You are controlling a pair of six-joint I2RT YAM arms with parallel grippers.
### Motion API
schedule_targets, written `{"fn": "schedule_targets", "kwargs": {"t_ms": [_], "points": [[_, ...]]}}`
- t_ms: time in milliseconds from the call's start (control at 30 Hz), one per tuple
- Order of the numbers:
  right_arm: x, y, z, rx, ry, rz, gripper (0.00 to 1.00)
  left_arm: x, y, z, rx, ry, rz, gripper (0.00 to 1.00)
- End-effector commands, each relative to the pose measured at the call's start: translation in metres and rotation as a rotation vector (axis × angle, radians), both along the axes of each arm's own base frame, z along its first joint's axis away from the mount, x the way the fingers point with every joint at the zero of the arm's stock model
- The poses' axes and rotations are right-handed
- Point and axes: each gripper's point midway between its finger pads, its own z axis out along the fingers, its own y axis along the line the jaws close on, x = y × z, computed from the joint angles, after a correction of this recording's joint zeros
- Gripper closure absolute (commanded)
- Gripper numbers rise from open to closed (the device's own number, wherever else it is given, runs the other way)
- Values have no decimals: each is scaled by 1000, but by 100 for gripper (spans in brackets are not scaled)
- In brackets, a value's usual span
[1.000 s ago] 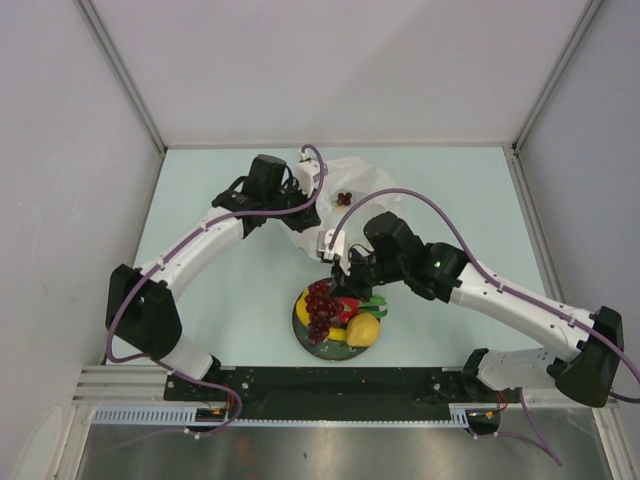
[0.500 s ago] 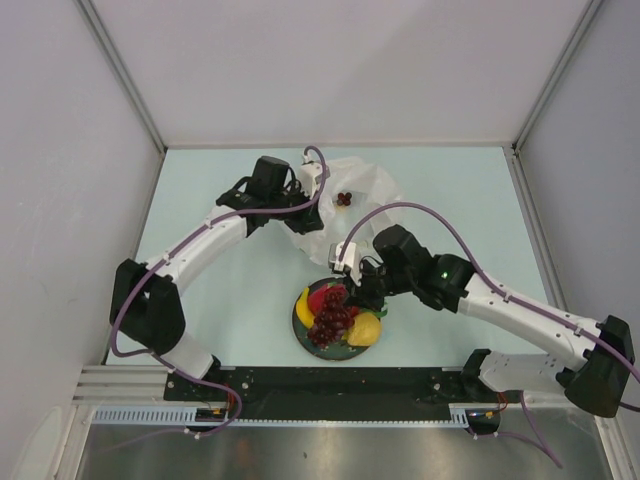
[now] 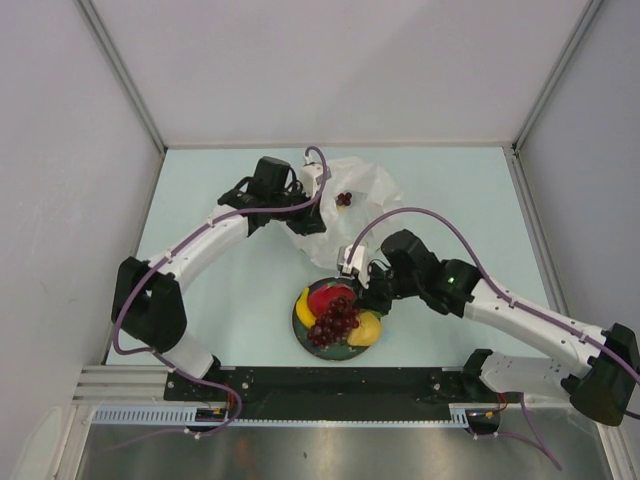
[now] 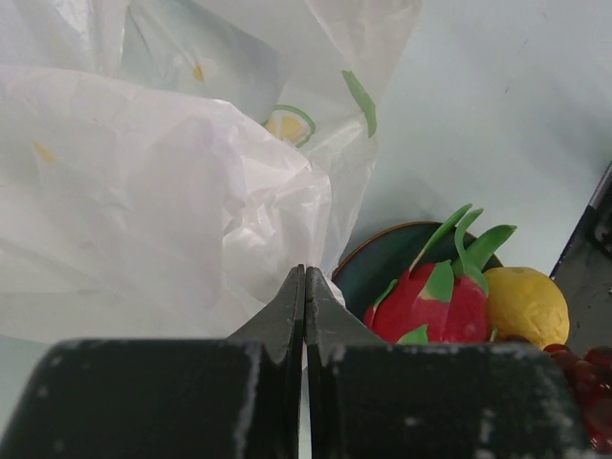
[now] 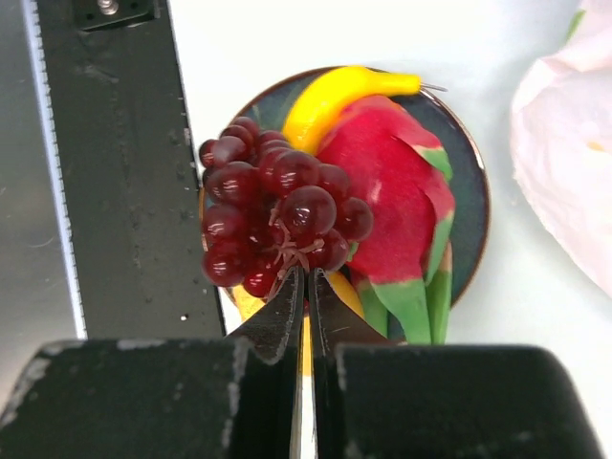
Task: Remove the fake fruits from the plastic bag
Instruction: Place the fake fruit on the plate.
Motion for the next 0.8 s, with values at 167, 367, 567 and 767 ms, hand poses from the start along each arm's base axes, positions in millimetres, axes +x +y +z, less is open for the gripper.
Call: {"fn": "schedule_targets", "kwargs": {"t_ms": [167,367,567,767], "points": [[22,-12,-11,-34,47,-98,64,-2,-8,14,-53,18,-26,100],[22,-9,-13,-36,102,-113,54,-5,-10,10,-65,47,-29,100],[29,-12,-6,-40,70,-121,47,-2,-14,11,-73,60,-33,100],[31,-19,-14,-81,74,-135,42,-3,-19,12,-96,85,-35,100]]}}
